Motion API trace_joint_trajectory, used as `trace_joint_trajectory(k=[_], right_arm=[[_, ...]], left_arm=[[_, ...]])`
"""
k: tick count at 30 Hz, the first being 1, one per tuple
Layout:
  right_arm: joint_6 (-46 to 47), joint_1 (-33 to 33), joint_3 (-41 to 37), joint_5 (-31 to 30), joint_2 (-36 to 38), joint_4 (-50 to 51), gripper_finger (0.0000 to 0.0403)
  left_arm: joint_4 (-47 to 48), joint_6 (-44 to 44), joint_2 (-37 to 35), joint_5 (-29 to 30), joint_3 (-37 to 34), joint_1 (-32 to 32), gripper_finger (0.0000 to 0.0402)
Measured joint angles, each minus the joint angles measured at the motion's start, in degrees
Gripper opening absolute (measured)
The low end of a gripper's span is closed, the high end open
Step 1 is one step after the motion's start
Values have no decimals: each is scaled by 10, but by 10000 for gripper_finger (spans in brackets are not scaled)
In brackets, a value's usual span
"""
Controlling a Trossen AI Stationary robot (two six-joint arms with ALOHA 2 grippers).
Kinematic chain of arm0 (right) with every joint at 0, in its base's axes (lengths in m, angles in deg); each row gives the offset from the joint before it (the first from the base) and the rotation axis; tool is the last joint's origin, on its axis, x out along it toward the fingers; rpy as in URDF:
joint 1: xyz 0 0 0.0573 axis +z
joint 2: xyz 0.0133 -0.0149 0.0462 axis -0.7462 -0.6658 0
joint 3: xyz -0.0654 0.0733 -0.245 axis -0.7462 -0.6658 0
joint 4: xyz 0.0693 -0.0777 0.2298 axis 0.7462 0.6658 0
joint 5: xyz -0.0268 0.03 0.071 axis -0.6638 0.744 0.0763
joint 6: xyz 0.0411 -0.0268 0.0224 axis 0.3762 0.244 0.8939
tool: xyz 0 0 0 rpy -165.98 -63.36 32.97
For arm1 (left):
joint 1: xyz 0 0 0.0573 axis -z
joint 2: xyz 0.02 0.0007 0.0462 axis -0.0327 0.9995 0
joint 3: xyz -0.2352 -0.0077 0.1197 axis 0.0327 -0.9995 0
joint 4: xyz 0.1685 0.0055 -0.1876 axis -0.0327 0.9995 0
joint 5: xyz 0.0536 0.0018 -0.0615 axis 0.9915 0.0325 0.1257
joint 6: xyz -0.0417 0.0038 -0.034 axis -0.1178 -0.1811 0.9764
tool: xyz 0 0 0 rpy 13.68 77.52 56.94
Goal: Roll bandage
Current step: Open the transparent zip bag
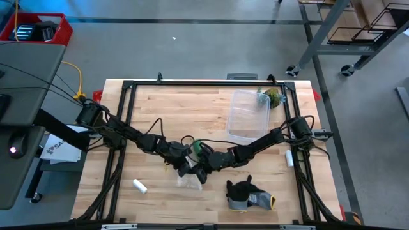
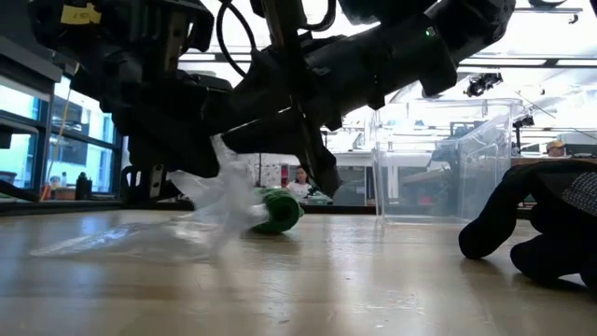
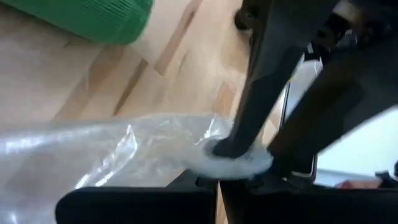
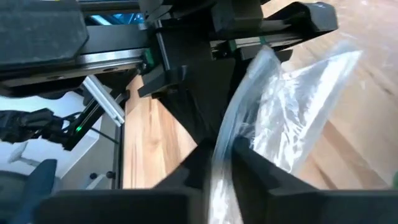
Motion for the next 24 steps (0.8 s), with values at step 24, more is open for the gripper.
trace_joint_trajectory(k=[24], right_arm=[[85,-14,0,64,14,11,1]], left_arm=[[86,-139,-54,-56,0,15,0]])
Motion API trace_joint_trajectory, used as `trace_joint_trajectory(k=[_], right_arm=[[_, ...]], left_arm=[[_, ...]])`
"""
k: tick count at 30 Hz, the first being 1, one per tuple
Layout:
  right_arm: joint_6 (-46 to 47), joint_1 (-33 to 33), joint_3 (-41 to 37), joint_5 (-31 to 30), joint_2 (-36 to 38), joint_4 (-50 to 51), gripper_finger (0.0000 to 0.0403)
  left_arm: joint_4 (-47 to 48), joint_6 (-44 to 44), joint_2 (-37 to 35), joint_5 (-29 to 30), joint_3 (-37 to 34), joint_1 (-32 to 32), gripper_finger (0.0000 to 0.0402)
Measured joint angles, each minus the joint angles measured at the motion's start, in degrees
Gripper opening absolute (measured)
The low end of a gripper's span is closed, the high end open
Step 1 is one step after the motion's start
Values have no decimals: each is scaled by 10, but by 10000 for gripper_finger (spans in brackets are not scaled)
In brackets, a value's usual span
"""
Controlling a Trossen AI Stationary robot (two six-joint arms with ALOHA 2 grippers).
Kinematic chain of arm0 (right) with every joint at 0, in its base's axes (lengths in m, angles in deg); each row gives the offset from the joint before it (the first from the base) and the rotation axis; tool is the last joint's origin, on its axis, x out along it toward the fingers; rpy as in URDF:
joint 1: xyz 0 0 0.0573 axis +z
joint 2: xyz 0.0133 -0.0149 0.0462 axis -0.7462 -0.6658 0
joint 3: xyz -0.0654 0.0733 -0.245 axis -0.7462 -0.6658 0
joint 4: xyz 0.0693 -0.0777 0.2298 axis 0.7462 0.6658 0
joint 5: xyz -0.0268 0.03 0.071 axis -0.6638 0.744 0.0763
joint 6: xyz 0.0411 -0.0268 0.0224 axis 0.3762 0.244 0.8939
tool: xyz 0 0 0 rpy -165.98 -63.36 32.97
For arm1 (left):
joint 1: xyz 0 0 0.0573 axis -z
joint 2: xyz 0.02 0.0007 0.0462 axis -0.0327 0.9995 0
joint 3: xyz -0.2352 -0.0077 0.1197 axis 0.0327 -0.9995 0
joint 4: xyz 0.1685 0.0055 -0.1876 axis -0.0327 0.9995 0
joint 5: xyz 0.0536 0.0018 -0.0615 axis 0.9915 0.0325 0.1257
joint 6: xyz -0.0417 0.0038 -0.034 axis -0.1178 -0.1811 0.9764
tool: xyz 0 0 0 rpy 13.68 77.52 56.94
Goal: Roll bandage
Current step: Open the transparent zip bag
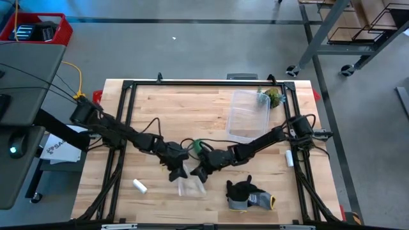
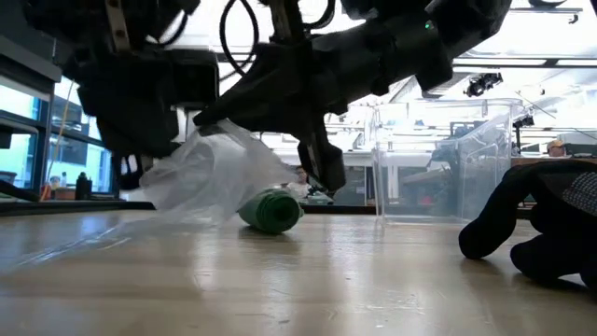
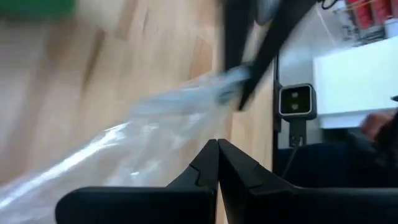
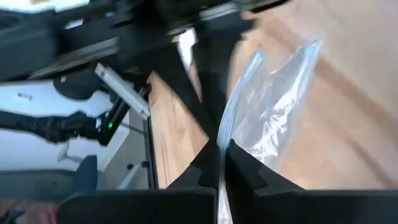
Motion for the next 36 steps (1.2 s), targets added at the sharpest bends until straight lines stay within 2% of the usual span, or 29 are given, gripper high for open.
trace_joint_trajectory(k=[5,9,14,17,19,21,23,28,32,36], right_arm=[[-26,-4,0,7,0,2,0],[-69,-2,0,17,0,3,0],[-150,-2,0,24,1,13,0],[-175,-3,0,21,1,20,0],[-144,-6,0,-3,1,23,0],[-79,-17,0,-30,1,21,0],[-8,-27,0,-53,1,3,0],[93,-33,0,-105,1,-73,0],[139,-33,0,-123,1,-97,0],[128,-32,0,-99,1,-152,0]], left_arm=[[80,-27,-104,106,0,17,0],[89,-45,-176,174,0,29,0],[110,-61,-205,185,0,31,0],[121,-70,-197,161,1,34,0],[128,-79,-188,156,6,44,0],[130,-80,-184,177,15,60,0],[127,-78,-183,231,25,80,0],[134,-37,-183,395,41,137,0],[149,15,-179,454,41,182,0],[168,35,-180,495,41,224,0]])
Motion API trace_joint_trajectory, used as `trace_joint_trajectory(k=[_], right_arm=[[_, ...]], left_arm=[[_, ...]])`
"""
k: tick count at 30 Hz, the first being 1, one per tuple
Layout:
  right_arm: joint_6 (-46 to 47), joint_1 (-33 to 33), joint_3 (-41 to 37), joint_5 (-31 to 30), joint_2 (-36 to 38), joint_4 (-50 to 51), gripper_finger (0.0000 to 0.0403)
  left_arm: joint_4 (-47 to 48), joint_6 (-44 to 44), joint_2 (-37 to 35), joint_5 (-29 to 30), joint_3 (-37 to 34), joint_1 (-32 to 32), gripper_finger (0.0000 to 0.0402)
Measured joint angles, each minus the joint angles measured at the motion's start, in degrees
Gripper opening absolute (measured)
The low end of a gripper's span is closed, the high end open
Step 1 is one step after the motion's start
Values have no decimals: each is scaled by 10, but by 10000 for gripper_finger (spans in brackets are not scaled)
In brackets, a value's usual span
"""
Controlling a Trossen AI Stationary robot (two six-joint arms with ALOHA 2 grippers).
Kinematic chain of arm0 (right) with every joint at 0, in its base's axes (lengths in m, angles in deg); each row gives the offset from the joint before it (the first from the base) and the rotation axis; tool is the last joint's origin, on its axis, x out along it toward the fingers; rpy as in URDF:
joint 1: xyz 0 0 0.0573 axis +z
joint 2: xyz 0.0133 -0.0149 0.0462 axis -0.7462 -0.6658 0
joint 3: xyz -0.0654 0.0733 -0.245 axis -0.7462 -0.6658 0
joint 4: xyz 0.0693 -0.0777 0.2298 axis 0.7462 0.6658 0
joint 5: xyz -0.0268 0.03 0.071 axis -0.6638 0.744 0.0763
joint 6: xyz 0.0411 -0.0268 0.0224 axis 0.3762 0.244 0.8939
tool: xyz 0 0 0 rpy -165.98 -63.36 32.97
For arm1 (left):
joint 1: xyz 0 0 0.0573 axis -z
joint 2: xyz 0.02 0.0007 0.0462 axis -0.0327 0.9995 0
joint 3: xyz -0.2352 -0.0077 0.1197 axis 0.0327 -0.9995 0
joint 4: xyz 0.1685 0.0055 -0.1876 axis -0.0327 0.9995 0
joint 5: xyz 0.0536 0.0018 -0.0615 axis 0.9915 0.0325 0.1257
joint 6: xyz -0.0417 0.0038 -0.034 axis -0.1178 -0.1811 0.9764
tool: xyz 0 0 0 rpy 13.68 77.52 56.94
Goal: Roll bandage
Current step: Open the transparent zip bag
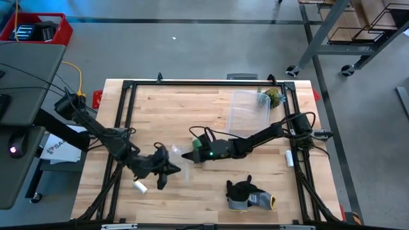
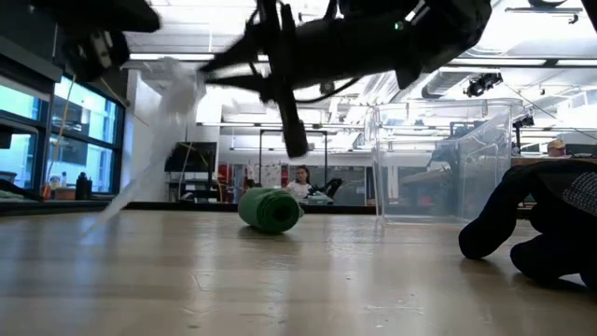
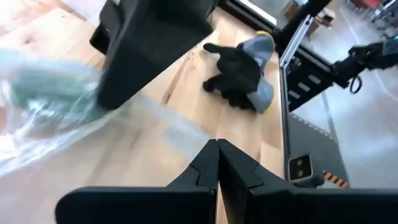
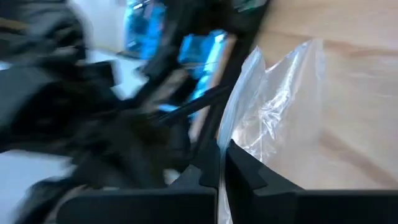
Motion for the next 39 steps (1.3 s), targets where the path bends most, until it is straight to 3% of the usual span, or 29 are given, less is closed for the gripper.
trace_joint_trajectory(k=[4,12,15,19,27,34,39], right_arm=[[-2,3,0,21,0,-69,0],[-5,24,0,17,0,-101,0],[-7,31,0,19,0,-117,0],[-22,37,0,18,0,-148,0],[-37,37,0,16,0,-167,0],[-42,37,0,16,0,-167,0],[-52,37,0,17,-1,-168,0]], left_arm=[[-11,-10,0,25,0,20,0],[-97,-68,0,24,0,4,0],[-90,-64,0,-3,0,-5,0],[-88,-17,-1,-94,0,-24,3],[-133,-5,-27,-111,-1,-39,63],[-99,8,-39,-101,-1,-47,125],[-78,55,-39,-110,0,-55,147]])
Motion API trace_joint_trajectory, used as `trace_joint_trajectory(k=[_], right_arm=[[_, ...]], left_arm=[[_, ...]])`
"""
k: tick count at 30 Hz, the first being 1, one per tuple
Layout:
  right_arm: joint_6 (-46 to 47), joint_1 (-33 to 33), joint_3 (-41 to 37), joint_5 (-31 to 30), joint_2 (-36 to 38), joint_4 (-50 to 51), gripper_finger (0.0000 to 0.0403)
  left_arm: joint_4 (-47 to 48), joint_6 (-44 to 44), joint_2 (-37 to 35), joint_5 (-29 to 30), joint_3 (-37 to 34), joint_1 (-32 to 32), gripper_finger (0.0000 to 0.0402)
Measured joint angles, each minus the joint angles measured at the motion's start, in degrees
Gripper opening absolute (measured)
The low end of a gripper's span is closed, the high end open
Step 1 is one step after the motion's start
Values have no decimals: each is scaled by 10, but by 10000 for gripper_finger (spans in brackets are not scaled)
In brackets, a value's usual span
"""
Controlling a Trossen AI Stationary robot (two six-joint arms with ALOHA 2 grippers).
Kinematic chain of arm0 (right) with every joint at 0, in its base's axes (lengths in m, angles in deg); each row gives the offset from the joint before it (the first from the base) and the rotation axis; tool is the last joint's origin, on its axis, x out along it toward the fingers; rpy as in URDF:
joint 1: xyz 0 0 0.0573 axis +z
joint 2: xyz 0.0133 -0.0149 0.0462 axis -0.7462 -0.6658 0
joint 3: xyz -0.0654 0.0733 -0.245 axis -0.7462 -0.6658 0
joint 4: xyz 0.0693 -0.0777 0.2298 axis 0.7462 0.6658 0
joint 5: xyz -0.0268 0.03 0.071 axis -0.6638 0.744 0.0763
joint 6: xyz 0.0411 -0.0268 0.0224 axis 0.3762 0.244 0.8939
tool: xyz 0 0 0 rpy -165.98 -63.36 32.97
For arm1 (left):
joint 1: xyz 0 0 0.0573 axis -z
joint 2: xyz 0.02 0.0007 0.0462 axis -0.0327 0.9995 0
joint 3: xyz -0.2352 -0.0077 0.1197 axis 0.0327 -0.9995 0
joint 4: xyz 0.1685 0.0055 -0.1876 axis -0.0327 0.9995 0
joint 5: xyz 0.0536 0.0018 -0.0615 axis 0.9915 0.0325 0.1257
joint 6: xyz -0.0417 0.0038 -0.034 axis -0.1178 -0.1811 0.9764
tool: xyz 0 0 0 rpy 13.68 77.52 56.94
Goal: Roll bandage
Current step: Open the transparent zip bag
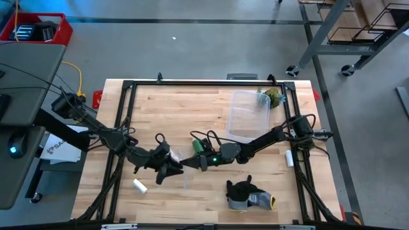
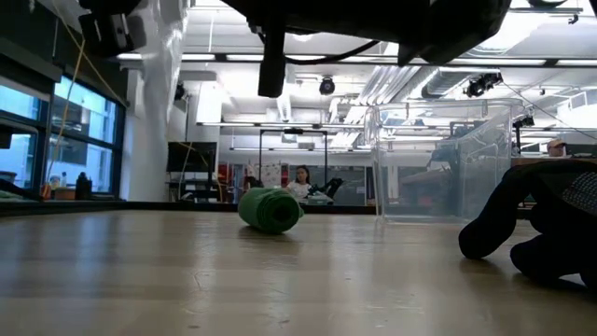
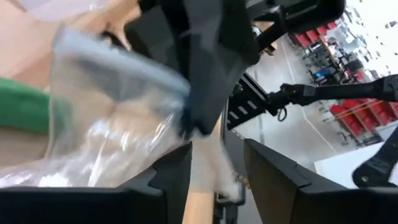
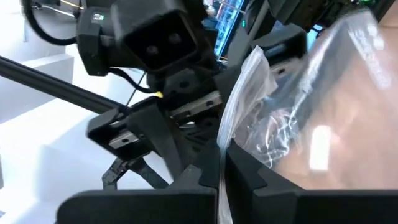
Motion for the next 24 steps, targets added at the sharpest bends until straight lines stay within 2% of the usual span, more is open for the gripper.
trace_joint_trajectory(k=[6,10,13,18,24], right_arm=[[-3,0,0,1,0,-23,0],[-14,0,0,2,0,-38,0],[-15,0,0,2,0,-40,0],[-14,0,0,2,0,-40,0],[-11,-5,0,2,0,-38,0]], left_arm=[[42,30,-14,-27,0,18,150],[58,53,-36,41,0,35,150],[44,81,-33,59,-6,32,150],[-51,95,-11,59,-6,30,150],[-44,121,7,64,-6,31,150]])
